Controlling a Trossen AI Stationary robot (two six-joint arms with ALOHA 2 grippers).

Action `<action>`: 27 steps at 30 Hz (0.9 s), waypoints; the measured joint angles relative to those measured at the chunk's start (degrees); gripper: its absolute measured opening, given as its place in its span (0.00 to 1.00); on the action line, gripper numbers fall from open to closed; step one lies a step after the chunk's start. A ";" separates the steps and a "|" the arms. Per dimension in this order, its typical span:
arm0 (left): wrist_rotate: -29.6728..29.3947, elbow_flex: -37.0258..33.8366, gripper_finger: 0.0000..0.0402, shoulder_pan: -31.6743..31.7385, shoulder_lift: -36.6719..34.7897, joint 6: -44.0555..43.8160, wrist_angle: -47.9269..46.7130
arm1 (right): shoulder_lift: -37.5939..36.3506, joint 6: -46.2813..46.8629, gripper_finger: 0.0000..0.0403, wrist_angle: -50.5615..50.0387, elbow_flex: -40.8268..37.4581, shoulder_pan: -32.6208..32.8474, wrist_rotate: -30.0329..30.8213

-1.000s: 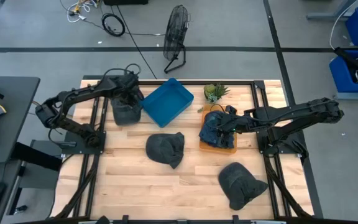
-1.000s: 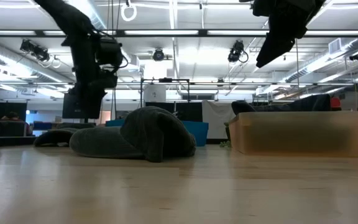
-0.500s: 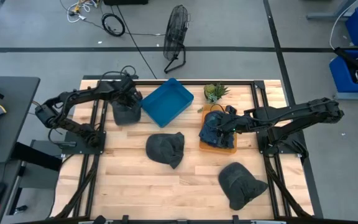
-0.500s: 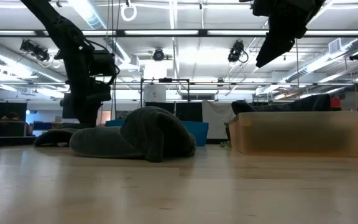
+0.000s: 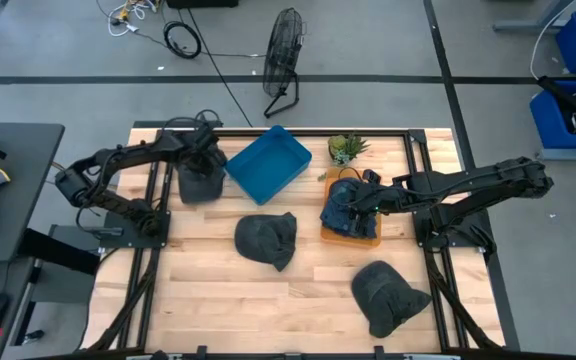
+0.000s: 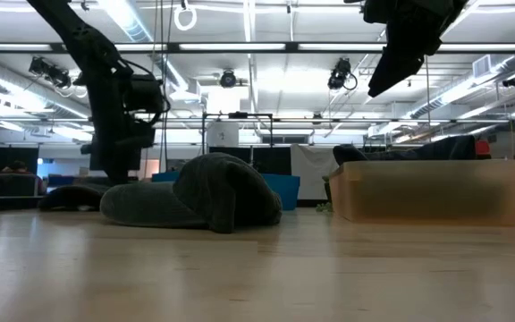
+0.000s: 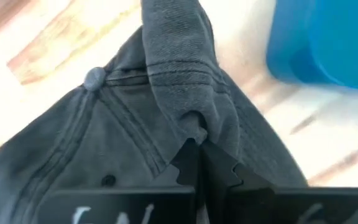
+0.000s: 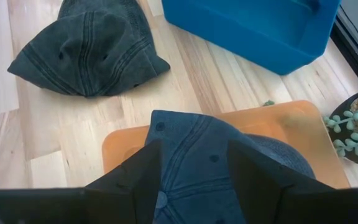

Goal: Pick & Place hat
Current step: Put the top left black cap into the blue bin

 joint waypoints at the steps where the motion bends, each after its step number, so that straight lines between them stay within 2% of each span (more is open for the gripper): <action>1: -0.05 0.82 0.01 -0.35 -0.27 0.13 -1.76 | 0.00 0.23 0.47 0.00 0.00 0.00 0.00; 4: -2.31 3.67 0.01 -1.69 -2.14 -0.34 -6.77 | 0.00 0.96 0.47 0.00 0.00 0.00 -0.01; 10: -14.23 12.48 0.01 -5.73 -7.08 0.14 -17.39 | -0.02 0.96 0.47 0.02 0.00 0.00 0.00; 14: -15.06 18.59 0.01 -9.38 -9.45 6.54 -16.74 | -0.02 0.96 0.47 0.04 0.00 0.00 0.00; 17: -13.94 21.40 0.01 -11.87 -9.92 13.58 -10.35 | -0.02 0.96 0.47 0.05 0.00 0.00 0.00; 21: -7.12 21.56 0.01 -14.02 -8.90 27.11 -0.59 | -0.02 0.96 0.47 0.04 0.00 0.00 0.00; 24: -1.36 21.21 0.01 -14.99 -6.67 28.47 5.85 | -0.02 0.96 0.47 0.19 0.00 0.00 0.00; 27: 1.50 21.21 0.01 -15.90 -3.43 27.48 9.80 | -0.02 0.96 0.47 0.30 0.00 -0.01 0.00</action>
